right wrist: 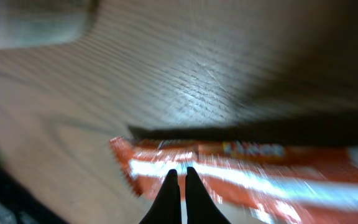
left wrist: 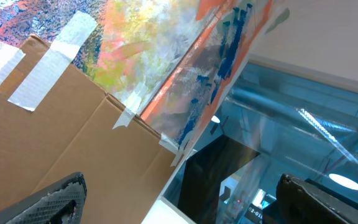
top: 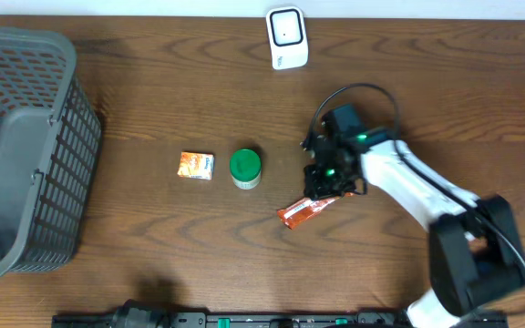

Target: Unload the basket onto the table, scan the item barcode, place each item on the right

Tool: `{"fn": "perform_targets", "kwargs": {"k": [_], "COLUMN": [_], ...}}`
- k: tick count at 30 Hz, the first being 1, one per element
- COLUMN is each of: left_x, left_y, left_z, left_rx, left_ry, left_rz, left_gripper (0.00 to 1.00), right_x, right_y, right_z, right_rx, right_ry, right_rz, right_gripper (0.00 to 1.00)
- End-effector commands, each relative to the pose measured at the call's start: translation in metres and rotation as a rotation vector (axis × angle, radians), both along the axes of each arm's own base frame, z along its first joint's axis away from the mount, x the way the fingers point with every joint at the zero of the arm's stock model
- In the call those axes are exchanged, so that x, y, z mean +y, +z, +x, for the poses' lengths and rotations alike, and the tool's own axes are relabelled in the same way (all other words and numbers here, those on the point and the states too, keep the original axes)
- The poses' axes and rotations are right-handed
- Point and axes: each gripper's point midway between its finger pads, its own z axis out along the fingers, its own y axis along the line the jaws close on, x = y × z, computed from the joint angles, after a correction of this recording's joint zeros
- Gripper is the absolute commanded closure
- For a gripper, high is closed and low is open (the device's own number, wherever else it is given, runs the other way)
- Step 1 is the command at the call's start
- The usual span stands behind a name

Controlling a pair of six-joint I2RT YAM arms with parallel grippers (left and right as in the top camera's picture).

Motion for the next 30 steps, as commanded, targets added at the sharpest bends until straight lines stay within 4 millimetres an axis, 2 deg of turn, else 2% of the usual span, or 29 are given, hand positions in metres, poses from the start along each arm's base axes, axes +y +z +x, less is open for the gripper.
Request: {"fn": "perform_targets", "kwargs": {"k": [1,3,6,9,12,13,14,15,16,21,22,23,24,26,29,30], "left_x": [0.002,0.002,0.002,0.002,0.002,0.002,0.002,0.002,0.002,0.002,0.002,0.002,0.002,0.002,0.002,0.002], "left_y": [-0.001,-0.001,-0.001,-0.001,-0.001,-0.001,-0.001,-0.001,-0.001,-0.001,-0.001,-0.001,-0.001,-0.001,-0.001,-0.001], "left_z": [-0.004,-0.004,-0.004,-0.004,-0.004,-0.004,-0.004,-0.004,-0.004,-0.004,-0.004,-0.004,-0.004,-0.004,-0.004,-0.004], "left_rx": [0.002,0.002,0.002,0.002,0.002,0.002,0.002,0.002,0.002,0.002,0.002,0.002,0.002,0.002,0.002,0.002], "left_ry": [0.014,0.014,0.014,0.014,0.014,0.014,0.014,0.014,0.014,0.014,0.014,0.014,0.014,0.014,0.014,0.014], "left_rz": [0.003,0.003,0.003,0.003,0.003,0.003,0.003,0.003,0.003,0.003,0.003,0.003,0.003,0.003,0.003,0.003], "left_gripper": [0.02,0.02,0.02,0.02,0.02,0.02,0.02,0.02,0.02,0.02,0.02,0.02,0.02,0.02,0.02,0.02], "right_x": [0.003,0.003,0.003,0.008,0.013,0.015,0.015,0.016,0.016,0.037,0.039,0.039,0.038,0.027,-0.005,-0.015], "right_y": [-0.033,-0.043,-0.043,-0.023,0.012,0.025,0.032,0.043,0.051,0.088,0.092,0.092,0.092,0.085,0.067,0.061], "right_z": [-0.017,-0.021,-0.021,-0.013,-0.003,0.0,0.002,0.003,0.004,-0.015,-0.014,-0.011,-0.008,-0.007,-0.019,-0.024], "right_rx": [0.097,0.126,0.128,0.104,0.054,0.032,0.016,-0.006,-0.019,0.031,0.018,0.006,0.015,0.12,0.32,0.37], "right_ry": [0.007,0.011,0.01,0.018,0.022,0.032,0.041,0.056,0.059,0.082,0.085,0.083,0.048,-0.157,-0.554,-0.681], "right_rz": [-0.047,-0.061,-0.061,-0.04,-0.014,-0.005,0.001,0.011,0.015,0.183,0.198,0.197,0.196,0.124,-0.085,-0.146], "right_gripper": [0.99,0.99,0.99,0.99,0.99,0.9,0.61,0.06,0.01,0.01,0.08,0.23,0.3,0.3,0.15,0.14]}}
